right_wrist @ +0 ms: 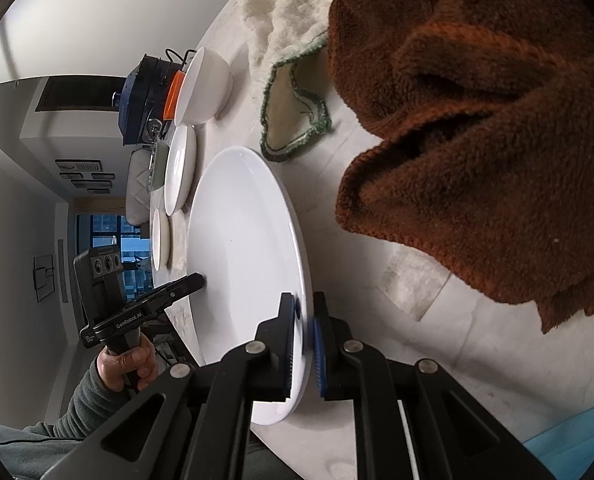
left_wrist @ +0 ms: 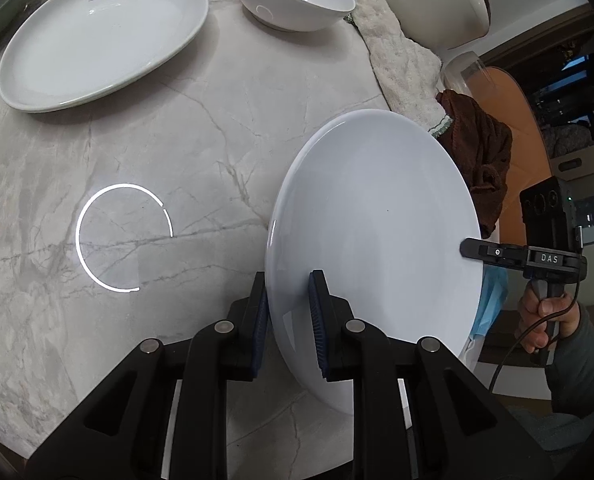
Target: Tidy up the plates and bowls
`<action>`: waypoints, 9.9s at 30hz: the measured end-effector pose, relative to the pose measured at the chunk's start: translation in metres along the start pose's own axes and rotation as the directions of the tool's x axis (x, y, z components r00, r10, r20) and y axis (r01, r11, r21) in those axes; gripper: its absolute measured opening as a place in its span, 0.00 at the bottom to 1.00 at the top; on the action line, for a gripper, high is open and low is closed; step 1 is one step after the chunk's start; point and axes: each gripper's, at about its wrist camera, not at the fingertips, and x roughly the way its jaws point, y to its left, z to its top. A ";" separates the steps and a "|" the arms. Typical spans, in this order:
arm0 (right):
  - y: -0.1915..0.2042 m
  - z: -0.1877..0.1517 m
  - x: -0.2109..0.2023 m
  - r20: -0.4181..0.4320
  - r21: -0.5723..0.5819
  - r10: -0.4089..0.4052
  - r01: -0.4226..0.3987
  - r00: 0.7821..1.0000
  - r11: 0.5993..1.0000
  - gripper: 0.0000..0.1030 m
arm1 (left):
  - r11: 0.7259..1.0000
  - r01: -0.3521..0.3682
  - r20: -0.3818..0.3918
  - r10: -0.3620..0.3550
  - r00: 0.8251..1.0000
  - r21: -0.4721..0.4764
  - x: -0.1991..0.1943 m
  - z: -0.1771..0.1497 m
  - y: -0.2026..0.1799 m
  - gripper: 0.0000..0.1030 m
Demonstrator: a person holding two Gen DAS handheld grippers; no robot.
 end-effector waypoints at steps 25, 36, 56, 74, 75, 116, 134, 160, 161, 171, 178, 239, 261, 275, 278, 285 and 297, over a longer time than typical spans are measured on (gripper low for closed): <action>0.146 0.002 0.098 -0.105 -0.124 0.019 -0.032 0.994 0.992 0.12 | 0.991 -0.023 0.088 0.035 0.996 -0.135 -0.145 -0.056 0.119 0.17; 0.173 0.000 0.180 -0.090 -0.003 -0.099 0.100 0.991 0.995 0.14 | 0.998 0.019 -0.012 -0.019 1.000 -0.059 -0.136 -0.040 0.217 0.17; 0.183 -0.007 0.198 0.053 -0.010 -0.221 0.222 0.974 0.975 0.39 | 0.997 0.053 -0.017 -0.053 0.998 0.055 -0.135 -0.034 0.252 0.62; 0.153 -0.065 0.147 0.254 0.104 0.081 -0.111 0.964 0.988 0.74 | 0.893 0.262 0.368 -0.121 0.922 -0.365 -0.201 -0.069 0.264 0.86; 0.148 -0.064 0.141 0.260 0.102 0.088 -0.118 0.962 0.988 0.75 | 0.894 0.262 0.380 -0.114 0.918 -0.364 -0.204 -0.071 0.259 0.86; 0.167 0.139 0.190 0.188 0.131 0.043 -0.069 0.981 0.989 0.48 | 0.990 0.074 -0.096 -0.062 0.993 0.119 -0.086 0.199 0.216 0.57; 0.163 0.153 0.211 0.105 0.123 -0.013 0.000 0.994 0.992 0.16 | 0.993 0.032 -0.157 -0.014 0.988 0.117 -0.060 0.218 0.214 0.39; 0.168 0.154 0.197 0.134 0.145 -0.068 0.048 0.989 0.988 0.12 | 0.986 0.024 -0.128 -0.003 0.992 0.164 -0.072 0.222 0.214 0.13; 0.169 0.155 0.198 0.131 0.140 -0.076 0.057 0.989 0.988 0.12 | 0.986 0.019 -0.134 0.004 0.991 0.166 -0.071 0.221 0.215 0.13; 0.167 0.151 0.206 0.111 0.141 -0.077 0.061 0.991 0.988 0.12 | 0.995 0.024 -0.167 -0.008 0.986 0.095 -0.064 0.219 0.232 0.12; 0.157 0.156 0.198 0.140 0.215 -0.053 0.022 0.989 0.976 0.28 | 0.998 0.065 -0.210 -0.060 0.976 0.018 -0.063 0.228 0.248 0.13; 0.311 0.022 0.087 0.130 -0.068 -0.163 0.173 0.978 0.983 0.10 | 0.996 0.026 -0.010 -0.025 1.000 0.083 -0.272 0.043 0.145 0.08; 0.221 -0.020 0.198 -0.046 -0.040 -0.245 0.243 0.968 0.969 0.10 | 0.997 -0.077 -0.079 0.075 0.994 -0.016 -0.158 -0.029 0.217 0.09; 0.210 -0.016 0.216 -0.041 -0.072 -0.317 0.313 0.948 0.947 0.11 | 0.995 -0.100 -0.105 0.101 0.989 0.015 -0.119 -0.011 0.221 0.09; 0.212 -0.016 0.215 -0.027 -0.097 -0.331 0.327 0.943 0.940 0.11 | 0.994 -0.105 -0.104 0.106 0.989 0.016 -0.119 -0.011 0.219 0.12; 0.222 -0.017 0.219 -0.005 -0.176 -0.389 0.382 0.921 0.907 0.12 | 0.994 -0.109 -0.080 0.109 0.991 0.005 -0.121 -0.014 0.216 0.16; 0.245 -0.025 0.231 0.049 -0.308 -0.480 0.470 0.876 0.827 0.31 | 0.992 -0.127 0.000 0.127 0.992 0.009 -0.137 -0.019 0.195 0.72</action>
